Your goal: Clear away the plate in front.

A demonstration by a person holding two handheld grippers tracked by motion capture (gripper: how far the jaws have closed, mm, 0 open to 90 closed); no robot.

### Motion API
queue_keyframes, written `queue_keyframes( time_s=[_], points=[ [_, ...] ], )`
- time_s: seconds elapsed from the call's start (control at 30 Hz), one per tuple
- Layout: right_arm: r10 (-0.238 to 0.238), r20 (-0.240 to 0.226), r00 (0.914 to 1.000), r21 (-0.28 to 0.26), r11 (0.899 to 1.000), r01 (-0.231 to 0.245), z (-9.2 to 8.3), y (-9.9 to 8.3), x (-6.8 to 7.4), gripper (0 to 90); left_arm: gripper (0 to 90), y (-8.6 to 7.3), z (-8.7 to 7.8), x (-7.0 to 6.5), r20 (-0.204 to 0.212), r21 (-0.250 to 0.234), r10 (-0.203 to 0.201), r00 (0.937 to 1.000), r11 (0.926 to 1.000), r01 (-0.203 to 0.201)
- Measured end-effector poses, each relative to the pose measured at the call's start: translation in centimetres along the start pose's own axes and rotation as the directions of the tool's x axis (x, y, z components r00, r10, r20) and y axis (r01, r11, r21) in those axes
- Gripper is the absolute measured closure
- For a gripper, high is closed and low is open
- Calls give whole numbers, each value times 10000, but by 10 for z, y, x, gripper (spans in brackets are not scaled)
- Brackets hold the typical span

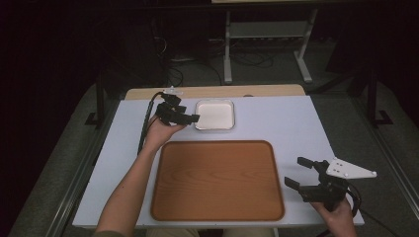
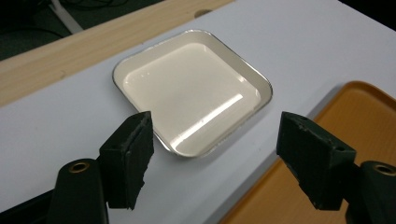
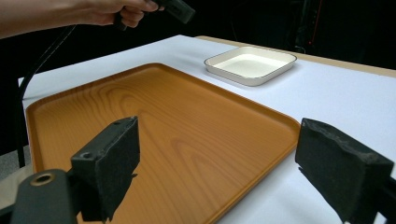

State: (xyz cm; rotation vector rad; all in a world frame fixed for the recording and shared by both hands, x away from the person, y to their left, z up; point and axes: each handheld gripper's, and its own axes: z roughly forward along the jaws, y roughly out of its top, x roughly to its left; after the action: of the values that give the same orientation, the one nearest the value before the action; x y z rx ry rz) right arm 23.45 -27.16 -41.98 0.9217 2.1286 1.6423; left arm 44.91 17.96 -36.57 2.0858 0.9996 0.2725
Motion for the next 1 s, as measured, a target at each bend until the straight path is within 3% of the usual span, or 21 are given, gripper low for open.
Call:
queue_keyframes(
  time_s=[0.2,0.37,0.43,0.57,0.67,0.83,1.0],
  points=[
    [46,15,10000,-82,10000,-46,-1,0,-1,132,294,16,8,7,-217,98,-83,9997,9999,85],
    [32,1,10000,-107,9999,-32,-1,1,-1,132,304,22,22,14,-429,395,-382,9984,9984,399],
    [37,-19,10000,-110,9999,-37,-1,1,-1,132,308,21,28,17,-480,442,-537,9974,9975,559],
    [56,-20,10000,-187,9998,-57,-1,1,-1,131,336,14,40,25,-412,527,-1244,9914,9906,1265],
    [101,-19,9999,-215,9997,-101,-1,1,-2,132,358,11,48,26,-673,578,-1248,9899,9900,1288],
    [108,5,9999,-246,9996,-108,-1,1,-3,132,401,7,59,31,-954,471,-1670,9813,9840,1720],
    [114,25,9999,-340,9994,-113,-2,2,-3,132,453,-1,74,35,-1246,893,-1734,9769,9787,1851]
  ],
)
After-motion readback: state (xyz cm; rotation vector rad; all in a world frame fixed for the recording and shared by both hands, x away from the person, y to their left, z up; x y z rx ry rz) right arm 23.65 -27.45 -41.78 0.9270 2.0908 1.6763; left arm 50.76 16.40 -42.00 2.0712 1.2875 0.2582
